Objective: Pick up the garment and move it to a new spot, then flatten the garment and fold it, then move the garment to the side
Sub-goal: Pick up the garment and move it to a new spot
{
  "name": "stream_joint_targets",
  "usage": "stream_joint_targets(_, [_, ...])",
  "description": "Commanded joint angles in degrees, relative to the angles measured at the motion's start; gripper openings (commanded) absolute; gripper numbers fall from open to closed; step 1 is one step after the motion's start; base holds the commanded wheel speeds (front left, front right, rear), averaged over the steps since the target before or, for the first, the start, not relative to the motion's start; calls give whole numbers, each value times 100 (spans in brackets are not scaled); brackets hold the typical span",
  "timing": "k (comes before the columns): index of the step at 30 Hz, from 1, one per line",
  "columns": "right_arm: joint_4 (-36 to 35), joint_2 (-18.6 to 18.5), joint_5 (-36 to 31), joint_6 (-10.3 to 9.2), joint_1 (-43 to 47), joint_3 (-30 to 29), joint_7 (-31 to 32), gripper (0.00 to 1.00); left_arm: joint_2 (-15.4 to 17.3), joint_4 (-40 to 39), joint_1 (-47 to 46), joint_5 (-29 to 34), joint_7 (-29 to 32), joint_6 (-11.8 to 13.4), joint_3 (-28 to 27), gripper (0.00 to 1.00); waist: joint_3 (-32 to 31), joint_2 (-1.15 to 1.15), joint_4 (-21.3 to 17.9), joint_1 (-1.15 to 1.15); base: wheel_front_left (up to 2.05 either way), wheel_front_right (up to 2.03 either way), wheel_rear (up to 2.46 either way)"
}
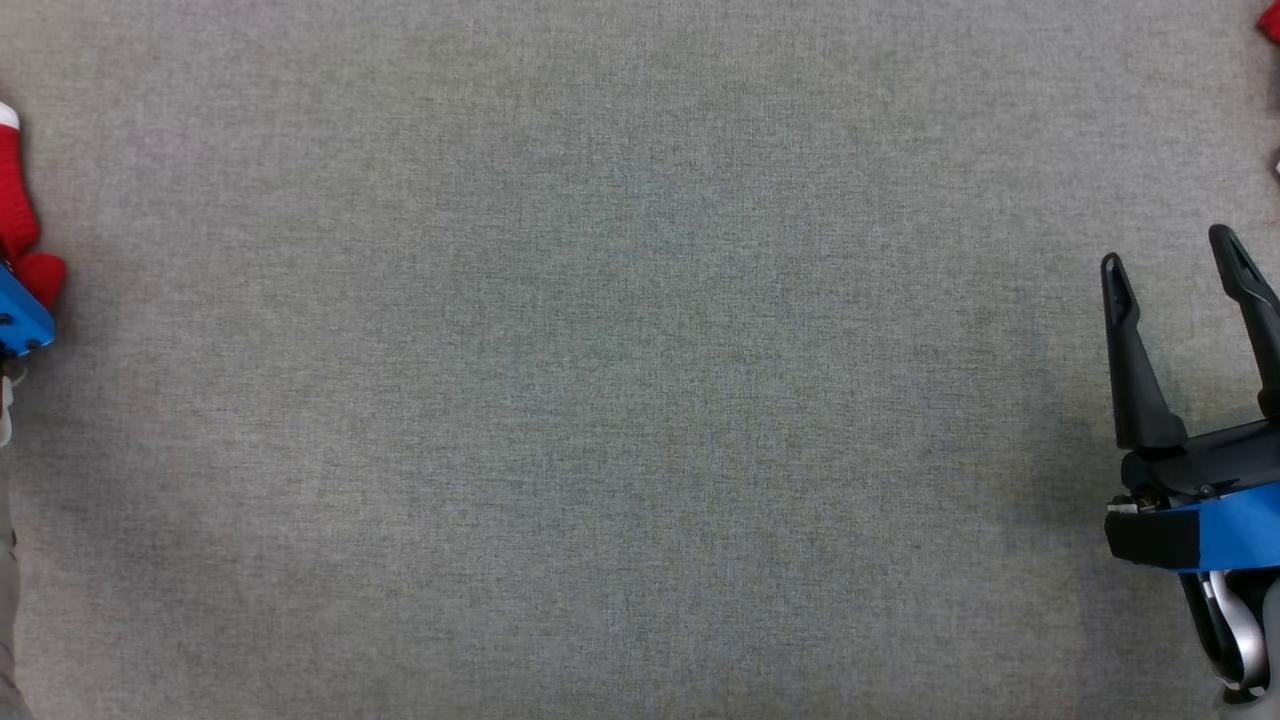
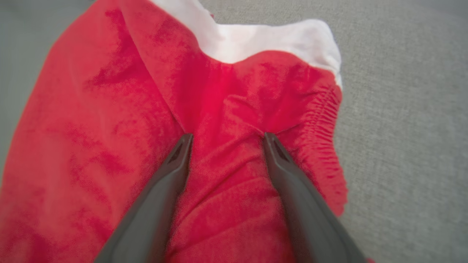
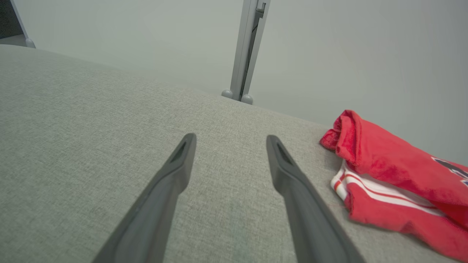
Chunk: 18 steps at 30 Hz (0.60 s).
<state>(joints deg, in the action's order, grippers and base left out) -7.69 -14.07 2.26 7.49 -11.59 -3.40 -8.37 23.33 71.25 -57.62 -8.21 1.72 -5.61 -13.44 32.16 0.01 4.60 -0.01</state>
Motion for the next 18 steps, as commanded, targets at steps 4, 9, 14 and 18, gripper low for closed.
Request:
stream_joint_targets(4, [3, -47, 30, 1, -39, 47, 35, 100, -153, 214, 210, -81, 384, -51, 41, 81, -50, -1, 19, 1, 0, 0, 0])
stream_joint_targets(9, [97, -28, 72, 1, -39, 94, 9, 100, -116, 200, 249, -134, 199, -112, 92, 0, -181, -1, -10, 1, 0, 0, 0])
stream_joint_targets(14, [266, 57, 132, 1, -14, 147, -96, 100, 24, 6, 158, -124, -274, -133, 175, 0, -454, -1, -63, 1, 0, 0, 0])
stream_joint_targets(18, [490, 165, 192, 1, -10, 207, -215, 100, 60, -197, 61, -106, -813, -161, 265, 0, -760, -1, -99, 1, 0, 0, 0])
